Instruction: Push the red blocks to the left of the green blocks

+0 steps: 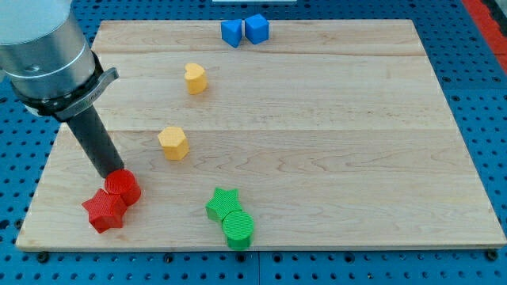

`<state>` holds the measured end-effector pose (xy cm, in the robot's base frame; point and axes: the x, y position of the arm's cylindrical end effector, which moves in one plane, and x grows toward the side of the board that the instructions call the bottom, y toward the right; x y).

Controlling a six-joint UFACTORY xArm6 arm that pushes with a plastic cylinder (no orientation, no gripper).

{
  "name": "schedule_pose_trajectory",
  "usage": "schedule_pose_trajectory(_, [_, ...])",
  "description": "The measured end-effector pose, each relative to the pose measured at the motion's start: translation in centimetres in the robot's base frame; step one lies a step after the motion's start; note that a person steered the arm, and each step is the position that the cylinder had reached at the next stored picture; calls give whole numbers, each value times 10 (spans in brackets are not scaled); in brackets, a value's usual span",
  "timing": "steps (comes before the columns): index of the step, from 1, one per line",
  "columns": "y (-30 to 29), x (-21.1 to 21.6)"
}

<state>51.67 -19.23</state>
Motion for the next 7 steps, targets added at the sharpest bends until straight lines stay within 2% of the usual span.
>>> schedule_pose_trajectory(5, [-8,0])
schedule_pose_trajectory(6, [12,-9])
schedule_pose_trajectory(7, [77,-60])
